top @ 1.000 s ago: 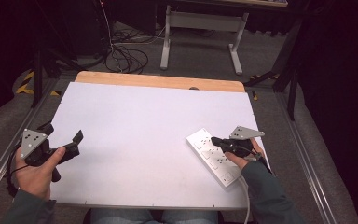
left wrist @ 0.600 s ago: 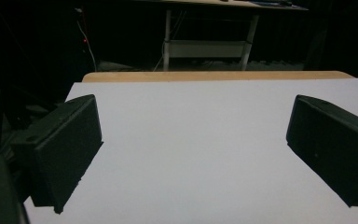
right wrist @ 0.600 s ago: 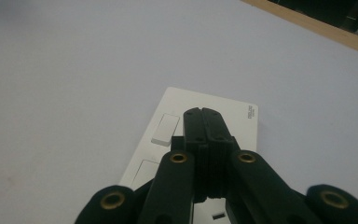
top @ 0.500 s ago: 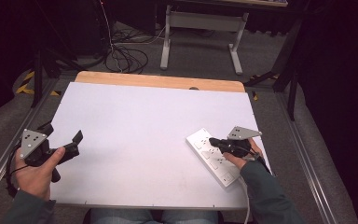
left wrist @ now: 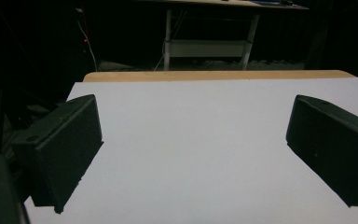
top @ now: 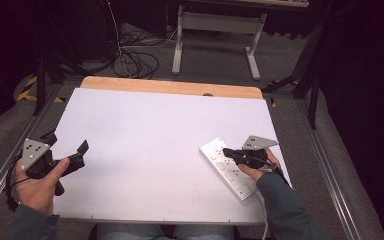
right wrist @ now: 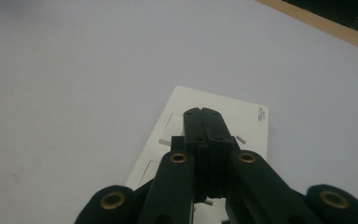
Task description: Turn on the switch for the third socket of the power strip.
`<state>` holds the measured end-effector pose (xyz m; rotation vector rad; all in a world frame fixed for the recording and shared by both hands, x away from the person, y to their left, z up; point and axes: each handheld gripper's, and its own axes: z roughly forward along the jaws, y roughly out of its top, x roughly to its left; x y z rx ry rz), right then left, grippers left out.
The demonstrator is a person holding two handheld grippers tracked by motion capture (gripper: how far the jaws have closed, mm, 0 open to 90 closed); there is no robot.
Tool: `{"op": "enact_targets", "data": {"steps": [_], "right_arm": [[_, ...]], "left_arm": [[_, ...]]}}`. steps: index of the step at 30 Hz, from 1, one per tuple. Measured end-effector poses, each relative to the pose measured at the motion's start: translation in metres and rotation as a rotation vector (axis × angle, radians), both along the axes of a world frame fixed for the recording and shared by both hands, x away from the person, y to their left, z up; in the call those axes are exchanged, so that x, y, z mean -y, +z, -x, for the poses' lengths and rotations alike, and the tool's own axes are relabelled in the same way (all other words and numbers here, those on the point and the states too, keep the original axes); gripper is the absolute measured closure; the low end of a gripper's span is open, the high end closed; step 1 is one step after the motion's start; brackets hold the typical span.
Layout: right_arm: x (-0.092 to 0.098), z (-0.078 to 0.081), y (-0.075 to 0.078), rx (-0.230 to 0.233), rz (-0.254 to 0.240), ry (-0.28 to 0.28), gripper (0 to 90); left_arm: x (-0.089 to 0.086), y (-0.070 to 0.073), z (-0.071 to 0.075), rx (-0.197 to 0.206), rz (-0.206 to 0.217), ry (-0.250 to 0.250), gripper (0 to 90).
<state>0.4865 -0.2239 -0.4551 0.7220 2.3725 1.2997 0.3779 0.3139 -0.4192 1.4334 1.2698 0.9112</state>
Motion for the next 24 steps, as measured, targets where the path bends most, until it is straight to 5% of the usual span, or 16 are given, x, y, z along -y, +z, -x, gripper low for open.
{"op": "enact_targets", "data": {"steps": [24], "right_arm": [[-0.0086,-0.0032,-0.0021,-0.018,0.011,0.027,90.0]], "left_arm": [[-0.0008,0.0,0.0023,0.001,-0.015,0.003,4.2]]}}
